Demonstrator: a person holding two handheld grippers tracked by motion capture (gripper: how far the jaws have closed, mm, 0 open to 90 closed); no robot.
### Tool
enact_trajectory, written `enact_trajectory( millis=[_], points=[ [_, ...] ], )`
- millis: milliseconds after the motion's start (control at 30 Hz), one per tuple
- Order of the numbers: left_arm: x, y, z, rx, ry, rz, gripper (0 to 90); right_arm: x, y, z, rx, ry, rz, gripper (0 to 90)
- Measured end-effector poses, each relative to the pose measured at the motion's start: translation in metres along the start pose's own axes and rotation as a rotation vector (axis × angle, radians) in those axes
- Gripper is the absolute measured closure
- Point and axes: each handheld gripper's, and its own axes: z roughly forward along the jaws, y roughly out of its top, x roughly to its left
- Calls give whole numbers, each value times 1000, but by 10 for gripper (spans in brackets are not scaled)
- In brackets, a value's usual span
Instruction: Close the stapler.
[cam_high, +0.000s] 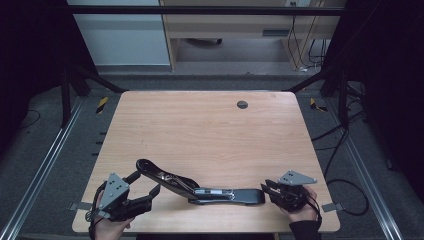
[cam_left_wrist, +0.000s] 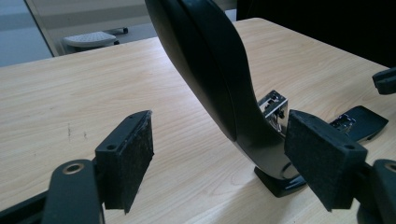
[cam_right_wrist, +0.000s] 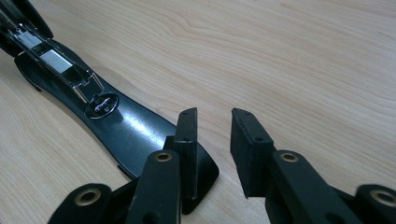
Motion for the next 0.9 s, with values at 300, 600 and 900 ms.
enact_trajectory(
  millis=[300,600,900],
  points=[
    [1,6,8,-17,8,-21,248,1,-2,2,20,8,36,757],
    [3,10,11,-24,6,-40,321,7,-6,6,60,26,18,858],
    [2,13,12,-41,3,-57,413,9,-8,8,75,41,10,900]
  ],
)
